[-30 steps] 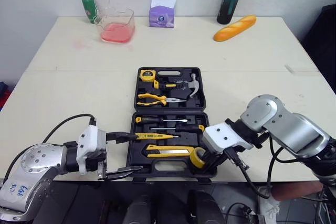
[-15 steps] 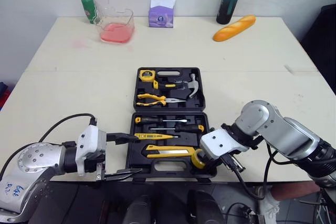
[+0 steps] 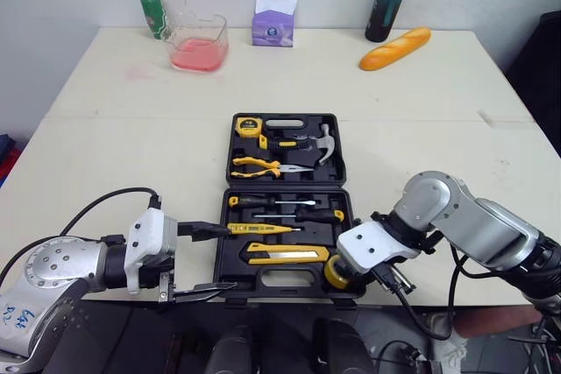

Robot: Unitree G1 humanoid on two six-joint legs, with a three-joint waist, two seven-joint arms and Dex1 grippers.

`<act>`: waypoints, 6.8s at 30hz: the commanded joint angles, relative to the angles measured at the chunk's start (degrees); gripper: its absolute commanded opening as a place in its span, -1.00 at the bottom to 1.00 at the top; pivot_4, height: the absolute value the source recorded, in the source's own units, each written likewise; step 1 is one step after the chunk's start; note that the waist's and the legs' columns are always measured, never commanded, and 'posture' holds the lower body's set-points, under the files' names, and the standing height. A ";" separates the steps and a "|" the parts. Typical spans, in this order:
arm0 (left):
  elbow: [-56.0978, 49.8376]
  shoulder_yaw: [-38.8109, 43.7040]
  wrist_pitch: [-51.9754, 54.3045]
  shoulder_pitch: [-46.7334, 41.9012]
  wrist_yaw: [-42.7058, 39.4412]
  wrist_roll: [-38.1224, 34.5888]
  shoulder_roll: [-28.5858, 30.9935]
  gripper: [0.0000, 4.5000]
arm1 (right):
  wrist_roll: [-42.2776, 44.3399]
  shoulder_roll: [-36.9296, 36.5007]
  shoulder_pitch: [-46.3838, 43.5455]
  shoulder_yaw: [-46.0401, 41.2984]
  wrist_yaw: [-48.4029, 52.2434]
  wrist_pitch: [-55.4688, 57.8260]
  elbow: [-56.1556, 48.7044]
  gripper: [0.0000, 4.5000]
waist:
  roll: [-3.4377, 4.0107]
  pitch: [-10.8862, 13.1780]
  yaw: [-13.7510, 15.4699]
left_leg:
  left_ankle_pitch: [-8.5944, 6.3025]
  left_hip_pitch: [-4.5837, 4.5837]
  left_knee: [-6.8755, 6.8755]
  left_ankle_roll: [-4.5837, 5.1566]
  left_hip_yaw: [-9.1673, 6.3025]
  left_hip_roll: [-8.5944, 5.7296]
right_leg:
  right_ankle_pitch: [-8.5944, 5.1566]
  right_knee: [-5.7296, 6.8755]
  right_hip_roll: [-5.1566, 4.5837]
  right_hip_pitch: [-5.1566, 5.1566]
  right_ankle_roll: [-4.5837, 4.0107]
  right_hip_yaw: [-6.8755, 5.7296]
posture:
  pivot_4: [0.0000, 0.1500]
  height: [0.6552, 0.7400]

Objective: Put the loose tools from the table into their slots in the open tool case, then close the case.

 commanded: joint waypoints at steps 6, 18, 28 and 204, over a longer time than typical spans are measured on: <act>-2.04 0.75 -0.53 0.08 1.10 -0.91 -0.42 1.00 | 1.34 -0.12 1.11 0.42 2.80 -0.25 -0.21 -0.26 | -0.05 -0.03 -0.10 | 0.00 0.02 0.00 -0.02 0.02 0.02 | -0.02 0.04 0.01 -0.02 -0.04 -0.06 | 1.00 1.00; -0.34 0.72 -0.44 -0.22 -0.67 -1.45 0.06 1.00 | 11.01 -7.04 -1.75 0.58 3.14 -1.89 -0.89 0.37 | -0.06 0.01 -0.19 | 0.00 -0.02 -0.03 -0.02 -0.07 -0.01 | -0.02 -0.07 0.01 0.00 -0.04 -0.19 | 1.00 1.00; -0.61 0.42 -0.52 0.17 -0.31 -1.09 -0.31 1.00 | 19.31 -8.52 -0.57 -4.62 3.14 -1.38 -0.23 0.37 | -0.05 0.02 -0.08 | 0.01 -0.02 -0.03 -0.05 -0.05 0.02 | -0.05 -0.02 0.00 -0.03 -0.09 -0.18 | 1.00 1.00; 49.12 -11.45 48.97 -62.41 31.76 14.93 -17.78 0.98 | 10.66 18.81 -21.23 -31.74 -45.85 57.20 40.12 0.96 | -0.12 0.06 1.05 | 0.30 -1.07 0.21 -0.47 0.97 0.20 | 0.06 0.91 0.88 -1.57 -0.30 0.32 | 1.00 1.00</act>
